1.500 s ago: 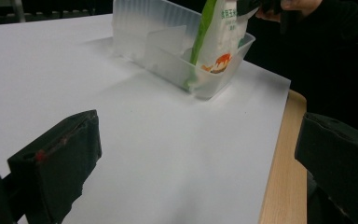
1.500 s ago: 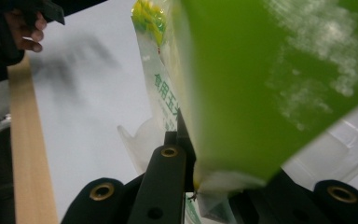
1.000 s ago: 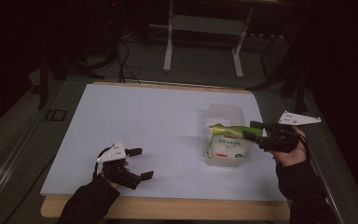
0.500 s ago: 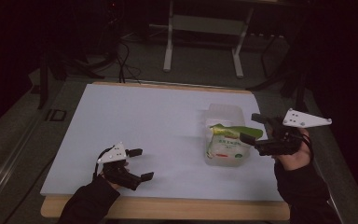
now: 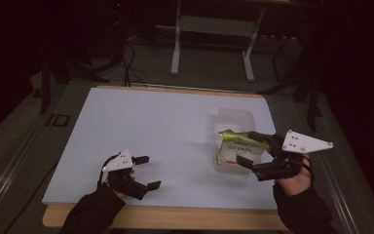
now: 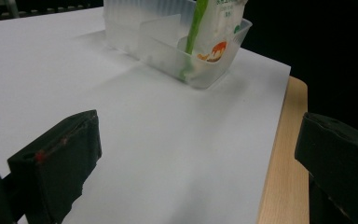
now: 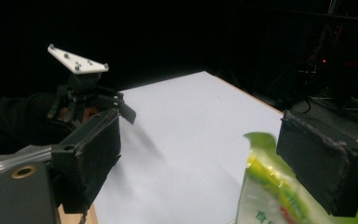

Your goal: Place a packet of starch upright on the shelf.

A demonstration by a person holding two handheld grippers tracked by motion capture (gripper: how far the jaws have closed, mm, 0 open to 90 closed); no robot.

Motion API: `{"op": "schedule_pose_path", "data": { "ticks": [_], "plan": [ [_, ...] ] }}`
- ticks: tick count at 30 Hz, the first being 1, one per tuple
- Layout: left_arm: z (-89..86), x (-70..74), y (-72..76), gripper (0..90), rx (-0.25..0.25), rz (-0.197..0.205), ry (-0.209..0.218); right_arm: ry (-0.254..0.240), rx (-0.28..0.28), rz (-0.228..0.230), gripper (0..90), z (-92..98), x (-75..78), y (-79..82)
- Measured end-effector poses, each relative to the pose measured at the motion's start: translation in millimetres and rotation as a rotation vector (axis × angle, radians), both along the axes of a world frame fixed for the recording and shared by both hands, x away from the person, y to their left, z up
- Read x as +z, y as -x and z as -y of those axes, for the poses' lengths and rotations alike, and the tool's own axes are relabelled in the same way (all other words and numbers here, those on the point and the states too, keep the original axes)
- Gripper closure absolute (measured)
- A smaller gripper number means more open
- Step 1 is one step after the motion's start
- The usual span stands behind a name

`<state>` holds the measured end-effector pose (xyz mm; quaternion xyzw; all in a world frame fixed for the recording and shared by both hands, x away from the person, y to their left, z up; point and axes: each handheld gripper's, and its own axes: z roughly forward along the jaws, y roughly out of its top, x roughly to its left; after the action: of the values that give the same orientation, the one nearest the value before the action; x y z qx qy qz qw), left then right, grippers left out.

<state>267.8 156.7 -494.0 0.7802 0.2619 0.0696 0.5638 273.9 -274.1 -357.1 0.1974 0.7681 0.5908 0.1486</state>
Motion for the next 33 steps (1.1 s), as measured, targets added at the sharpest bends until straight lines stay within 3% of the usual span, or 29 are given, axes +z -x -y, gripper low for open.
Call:
{"op": "schedule_pose_path", "data": {
  "ticks": [12, 25, 33],
  "plan": [
    [-0.7, 1.3, 2.4, 0.9, 0.0, 0.018, -0.003, 0.036, 0.044, -0.048, 13.9, -16.9, -39.9, 16.5],
    [-0.5, 0.1, 2.5, 1.0, -0.006, 0.017, -0.005, 0.053, 0.028, -0.14, 13.9, -15.5, -85.1, 23.0],
    [-1.2, -0.2, 2.9, 1.0, -0.006, 0.018, -0.008, 0.078, 0.008, -0.174, 13.9, -13.3, -106.5, 24.3]
  ]
}}
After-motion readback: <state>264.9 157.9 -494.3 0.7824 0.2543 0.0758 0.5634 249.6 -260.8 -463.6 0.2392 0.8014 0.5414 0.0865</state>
